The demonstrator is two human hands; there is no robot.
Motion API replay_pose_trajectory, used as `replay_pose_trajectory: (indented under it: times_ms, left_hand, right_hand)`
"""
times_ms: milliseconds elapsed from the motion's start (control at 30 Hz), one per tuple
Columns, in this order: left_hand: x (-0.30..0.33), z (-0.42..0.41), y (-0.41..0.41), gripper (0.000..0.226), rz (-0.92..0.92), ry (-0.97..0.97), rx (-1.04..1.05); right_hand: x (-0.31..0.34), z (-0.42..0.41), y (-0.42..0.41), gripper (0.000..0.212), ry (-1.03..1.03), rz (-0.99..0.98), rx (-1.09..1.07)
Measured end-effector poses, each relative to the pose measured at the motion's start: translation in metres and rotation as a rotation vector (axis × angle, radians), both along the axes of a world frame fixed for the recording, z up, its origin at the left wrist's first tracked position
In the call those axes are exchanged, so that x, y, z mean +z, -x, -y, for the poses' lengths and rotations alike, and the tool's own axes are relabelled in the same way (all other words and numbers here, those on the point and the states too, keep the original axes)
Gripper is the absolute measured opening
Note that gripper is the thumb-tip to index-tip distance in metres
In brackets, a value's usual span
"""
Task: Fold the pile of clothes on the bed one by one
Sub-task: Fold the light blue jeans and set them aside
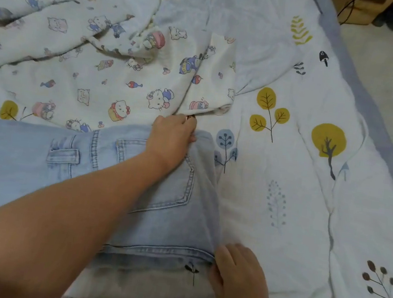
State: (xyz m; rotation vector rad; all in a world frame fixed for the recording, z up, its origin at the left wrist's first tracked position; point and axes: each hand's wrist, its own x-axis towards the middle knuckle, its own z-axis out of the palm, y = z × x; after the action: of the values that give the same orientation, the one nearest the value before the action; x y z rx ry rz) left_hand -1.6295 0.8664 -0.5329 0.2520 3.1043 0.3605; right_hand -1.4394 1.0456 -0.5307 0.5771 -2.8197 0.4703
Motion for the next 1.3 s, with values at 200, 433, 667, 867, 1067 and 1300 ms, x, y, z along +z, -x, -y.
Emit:
replay_pose_trajectory:
  times_ms: [200, 433, 667, 867, 1067, 1300]
  left_hand:
    - [0.01, 0.0, -0.034, 0.049, -0.031, 0.035, 0.117]
    - [-0.002, 0.09, -0.112, 0.071, 0.07, 0.275, 0.073]
    - [-0.035, 0.118, -0.107, 0.063, 0.338, 0.216, 0.179]
    - [0.006, 0.153, -0.127, 0.065, 0.175, -0.095, 0.213]
    - [0.02, 0.263, -0.185, 0.047, 0.072, -0.094, 0.774]
    - [0.01, 0.382, -0.242, 0.05, 0.322, -0.03, 1.198]
  right_hand:
    - [0.016, 0.004, 0.0, 0.028, -0.041, 0.146, -0.065]
    - [0.022, 0.075, 0.048, 0.062, -0.054, 0.264, -0.147]
    - [-0.016, 0.081, 0.043, 0.065, -0.303, 0.493, -0.045]
    - [0.006, 0.098, 0.044, 0.063, -0.354, 0.548, -0.078]
    - [0.031, 0.157, 0.032, 0.056, -0.321, 0.461, 0.04]
    - [0.027, 0.212, 0.023, 0.056, -0.377, 0.531, 0.111]
